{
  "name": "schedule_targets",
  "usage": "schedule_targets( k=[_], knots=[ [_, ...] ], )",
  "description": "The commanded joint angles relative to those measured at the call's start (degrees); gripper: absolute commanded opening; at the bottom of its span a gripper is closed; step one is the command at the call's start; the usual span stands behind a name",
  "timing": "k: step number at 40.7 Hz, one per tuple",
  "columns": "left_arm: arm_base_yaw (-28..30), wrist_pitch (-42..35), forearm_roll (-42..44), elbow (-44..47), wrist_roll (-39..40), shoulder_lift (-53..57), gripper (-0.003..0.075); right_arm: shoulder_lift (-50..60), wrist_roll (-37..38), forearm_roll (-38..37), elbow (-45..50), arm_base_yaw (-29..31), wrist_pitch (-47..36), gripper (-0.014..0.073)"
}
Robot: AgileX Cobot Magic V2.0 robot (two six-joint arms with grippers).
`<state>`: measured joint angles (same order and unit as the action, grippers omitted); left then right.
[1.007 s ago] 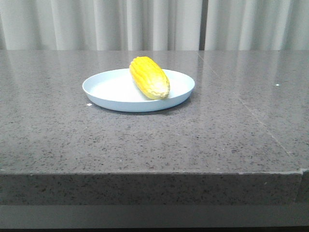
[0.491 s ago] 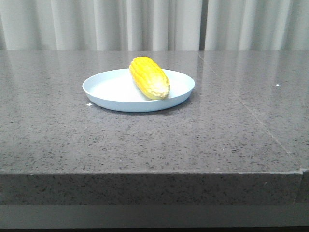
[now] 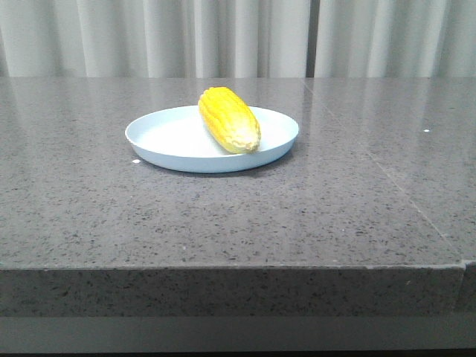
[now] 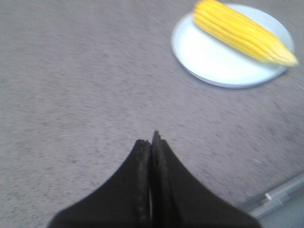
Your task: Place corn on plate with both arms
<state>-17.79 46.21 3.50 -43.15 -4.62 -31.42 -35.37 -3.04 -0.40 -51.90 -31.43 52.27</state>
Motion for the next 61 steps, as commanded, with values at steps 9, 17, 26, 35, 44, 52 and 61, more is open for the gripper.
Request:
schedule_targets(
  k=[9, 17, 26, 35, 44, 52, 61],
  knots=[
    [11.3, -27.0, 0.0, 19.7, 0.7, 16.7, -0.0020, 0.0, 0.1, -0.5, -1.3, 0.1, -3.6, -0.0070],
    [12.8, -39.1, -0.1, 31.1, 0.7, 26.9, -0.0020, 0.0, 0.1, -0.5, -1.3, 0.1, -3.6, -0.0070],
    [13.6, -45.5, -3.5, 40.8, 0.7, 31.9, -0.0020, 0.0, 0.1, -0.5, -1.3, 0.1, -3.6, -0.0070],
    [15.9, -49.3, -6.0, 45.0, 0.7, 32.8, -0.0020, 0.0, 0.1, -0.5, -1.3, 0.1, -3.6, -0.0070],
    [16.0, -49.0, -6.0, 45.0, 0.7, 32.8, -0.0020, 0.0, 0.1, -0.5, -1.3, 0.1, -3.6, -0.0070],
    [16.0, -49.0, -6.0, 45.0, 0.8, 32.8, -0.0020, 0.0, 0.1, -0.5, -1.3, 0.1, -3.6, -0.0070],
    [16.0, -48.6, -6.1, 45.0, 3.5, 32.8, -0.0020, 0.0, 0.1, -0.5, -1.3, 0.1, -3.6, -0.0070]
  ],
)
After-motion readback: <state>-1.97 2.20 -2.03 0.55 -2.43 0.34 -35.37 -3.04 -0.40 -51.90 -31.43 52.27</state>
